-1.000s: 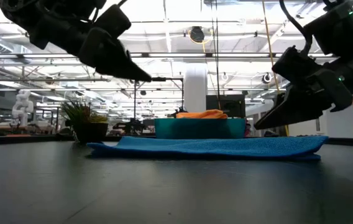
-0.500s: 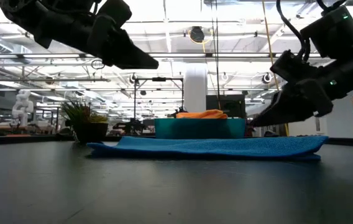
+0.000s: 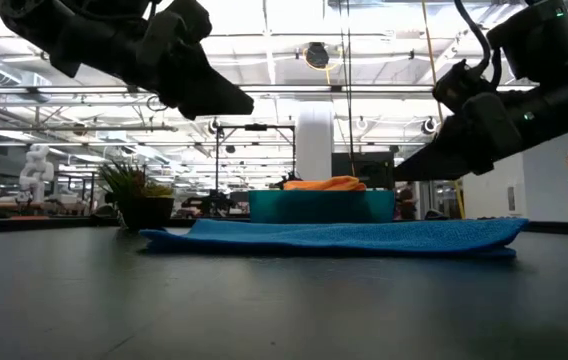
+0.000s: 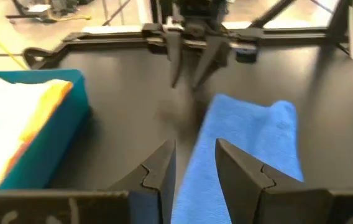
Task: Fold microfiber towels
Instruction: Fold the blue microfiber cloth
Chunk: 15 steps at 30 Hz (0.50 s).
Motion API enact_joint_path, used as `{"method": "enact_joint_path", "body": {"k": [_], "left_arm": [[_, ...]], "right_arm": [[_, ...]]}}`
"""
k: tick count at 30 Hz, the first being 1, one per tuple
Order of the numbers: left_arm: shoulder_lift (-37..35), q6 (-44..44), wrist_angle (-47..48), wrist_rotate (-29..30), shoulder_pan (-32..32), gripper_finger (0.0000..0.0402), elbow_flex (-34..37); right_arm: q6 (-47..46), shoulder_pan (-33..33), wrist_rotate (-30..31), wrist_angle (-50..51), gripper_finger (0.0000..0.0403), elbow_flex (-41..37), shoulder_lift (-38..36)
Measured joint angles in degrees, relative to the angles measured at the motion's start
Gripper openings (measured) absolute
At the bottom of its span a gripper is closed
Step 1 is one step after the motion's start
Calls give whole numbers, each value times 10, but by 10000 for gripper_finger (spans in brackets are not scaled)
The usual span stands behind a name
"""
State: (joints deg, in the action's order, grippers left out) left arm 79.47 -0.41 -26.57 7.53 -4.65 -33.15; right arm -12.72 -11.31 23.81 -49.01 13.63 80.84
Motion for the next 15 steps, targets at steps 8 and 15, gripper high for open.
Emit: {"method": "enact_joint_path", "body": {"k": [8,15], "left_arm": [[73,-31,-27,0,-49,115,0],[137,-47,-79,29,-104,115,0]], "right_arm": [[-79,-5,0,4,130,0,5],[-196,-18,-2,84,130,-1,18]]}}
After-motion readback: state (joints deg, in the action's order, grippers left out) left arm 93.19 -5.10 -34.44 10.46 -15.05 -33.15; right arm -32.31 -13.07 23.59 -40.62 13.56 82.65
